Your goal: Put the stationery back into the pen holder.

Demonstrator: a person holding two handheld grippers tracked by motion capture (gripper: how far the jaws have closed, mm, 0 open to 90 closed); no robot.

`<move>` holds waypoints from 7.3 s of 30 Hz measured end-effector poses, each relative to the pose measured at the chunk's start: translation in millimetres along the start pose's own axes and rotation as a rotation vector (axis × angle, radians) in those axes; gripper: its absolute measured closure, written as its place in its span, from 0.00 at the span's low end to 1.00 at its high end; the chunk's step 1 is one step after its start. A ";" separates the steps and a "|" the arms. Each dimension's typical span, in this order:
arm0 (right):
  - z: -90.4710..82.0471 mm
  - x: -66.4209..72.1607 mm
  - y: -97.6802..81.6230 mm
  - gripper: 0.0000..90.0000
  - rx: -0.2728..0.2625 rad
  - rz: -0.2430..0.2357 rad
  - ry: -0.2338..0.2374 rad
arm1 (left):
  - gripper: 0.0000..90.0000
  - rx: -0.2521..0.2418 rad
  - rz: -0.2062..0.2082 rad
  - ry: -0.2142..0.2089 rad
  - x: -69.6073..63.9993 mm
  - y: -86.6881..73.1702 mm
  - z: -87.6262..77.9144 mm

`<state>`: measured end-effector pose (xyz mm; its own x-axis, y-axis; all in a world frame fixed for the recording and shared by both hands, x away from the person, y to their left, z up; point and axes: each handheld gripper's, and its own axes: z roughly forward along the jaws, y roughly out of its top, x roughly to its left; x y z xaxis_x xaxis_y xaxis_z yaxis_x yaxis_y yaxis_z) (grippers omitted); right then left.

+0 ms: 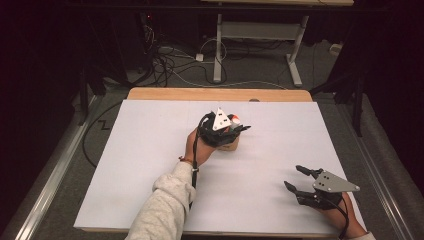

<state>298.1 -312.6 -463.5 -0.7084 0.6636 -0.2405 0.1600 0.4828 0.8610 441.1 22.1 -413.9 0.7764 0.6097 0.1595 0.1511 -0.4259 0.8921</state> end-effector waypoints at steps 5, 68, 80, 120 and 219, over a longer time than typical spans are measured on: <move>0.0 0.3 0.2 0.39 -0.004 0.003 -0.002 | 0.49 0.007 0.018 0.035 -1.9 2.6 -0.7; -1.9 18.3 3.1 0.29 -0.040 0.010 -0.022 | 0.17 0.013 0.190 0.053 -29.3 -8.9 -49.1; -2.1 21.7 3.9 0.29 -0.040 -0.003 -0.019 | 0.17 -0.010 0.242 0.049 -41.8 -13.7 -68.8; -3.2 27.2 6.7 0.29 -0.053 -0.018 -0.005 | 0.17 -0.019 0.294 0.094 -53.6 -47.9 -122.3; -11.7 17.3 2.6 0.29 -0.076 0.008 -0.054 | 0.16 0.149 0.092 0.191 -19.4 -159.8 -194.6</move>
<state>278.2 -306.5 -460.2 -0.6686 0.6983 -0.2557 0.1117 0.4342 0.8939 282.9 208.4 -477.3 0.6636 0.6728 0.3269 0.1844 -0.5707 0.8002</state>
